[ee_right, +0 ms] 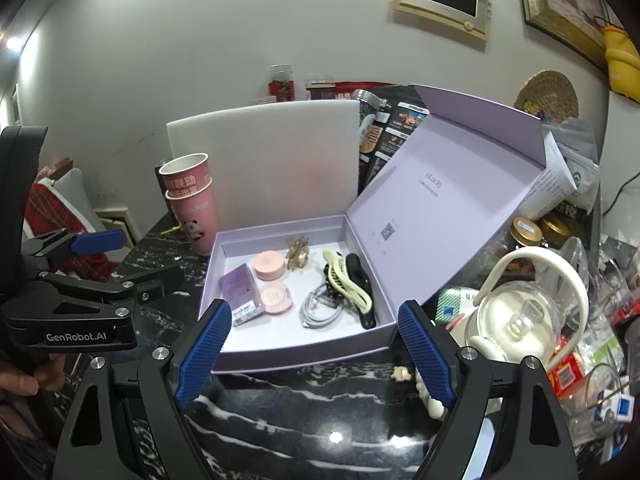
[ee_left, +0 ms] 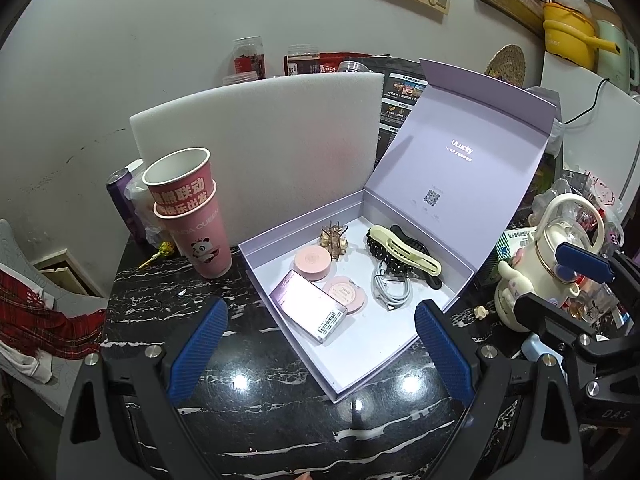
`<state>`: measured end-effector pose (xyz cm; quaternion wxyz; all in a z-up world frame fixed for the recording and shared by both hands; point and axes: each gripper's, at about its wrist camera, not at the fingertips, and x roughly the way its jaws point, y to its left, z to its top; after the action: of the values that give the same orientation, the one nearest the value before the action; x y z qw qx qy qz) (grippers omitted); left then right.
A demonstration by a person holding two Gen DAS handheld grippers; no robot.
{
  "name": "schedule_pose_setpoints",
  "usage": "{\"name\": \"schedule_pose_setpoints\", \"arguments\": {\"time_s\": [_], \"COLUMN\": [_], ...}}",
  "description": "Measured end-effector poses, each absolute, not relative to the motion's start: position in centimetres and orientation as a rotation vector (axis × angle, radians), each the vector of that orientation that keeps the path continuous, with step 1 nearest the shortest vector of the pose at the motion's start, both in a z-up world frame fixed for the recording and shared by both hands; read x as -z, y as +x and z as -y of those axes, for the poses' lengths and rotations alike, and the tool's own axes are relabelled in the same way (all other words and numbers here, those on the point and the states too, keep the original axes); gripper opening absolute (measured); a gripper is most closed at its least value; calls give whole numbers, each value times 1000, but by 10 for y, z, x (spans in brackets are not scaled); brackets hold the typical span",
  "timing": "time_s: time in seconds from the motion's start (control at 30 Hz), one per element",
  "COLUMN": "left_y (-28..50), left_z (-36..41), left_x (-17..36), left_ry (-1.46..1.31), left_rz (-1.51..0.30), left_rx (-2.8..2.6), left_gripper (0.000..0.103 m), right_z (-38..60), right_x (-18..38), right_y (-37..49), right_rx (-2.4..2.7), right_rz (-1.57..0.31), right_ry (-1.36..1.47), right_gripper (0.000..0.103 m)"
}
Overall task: Organize rigid objects
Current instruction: 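Withdraw both grippers from the lilac box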
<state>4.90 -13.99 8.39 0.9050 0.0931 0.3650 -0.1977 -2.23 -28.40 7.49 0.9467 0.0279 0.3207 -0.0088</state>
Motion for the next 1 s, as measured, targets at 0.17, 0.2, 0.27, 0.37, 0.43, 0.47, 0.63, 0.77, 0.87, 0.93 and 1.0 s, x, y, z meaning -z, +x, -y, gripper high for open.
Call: {"name": "schedule_pose_setpoints", "arguments": {"time_s": [0.17, 0.2, 0.27, 0.37, 0.43, 0.47, 0.63, 0.77, 0.87, 0.93, 1.0], "left_y": [49, 50, 50, 50, 50, 50, 50, 49, 48, 48, 48], "left_z": [139, 139, 140, 140, 140, 140, 141, 141, 142, 142, 142], "left_x": [-84, -83, -83, -82, -82, -81, -81, -81, -81, -81, -80], "left_ry": [193, 194, 196, 197, 197, 198, 204, 206, 209, 205, 200], "left_rz": [-756, -757, -758, -759, -761, -761, -761, -761, -761, -763, -771], "left_rx": [407, 407, 405, 404, 403, 403, 401, 401, 402, 412, 420], "left_gripper": [96, 96, 96, 96, 96, 96, 96, 96, 96, 96, 96], "right_z": [284, 284, 285, 285, 286, 286, 286, 286, 287, 287, 288], "right_x": [-74, -74, -73, -72, -72, -72, -72, -72, -73, -73, -73], "right_y": [-21, -21, -21, -20, -20, -20, -21, -21, -22, -22, -21], "right_rx": [22, 22, 23, 26, 28, 29, 32, 32, 36, 37, 37], "right_rz": [-657, -658, -660, -663, -665, -665, -664, -664, -665, -666, -667], "right_ry": [55, 54, 54, 55, 55, 54, 52, 52, 51, 51, 51], "right_gripper": [86, 86, 86, 86, 86, 86, 86, 86, 86, 87, 87]}}
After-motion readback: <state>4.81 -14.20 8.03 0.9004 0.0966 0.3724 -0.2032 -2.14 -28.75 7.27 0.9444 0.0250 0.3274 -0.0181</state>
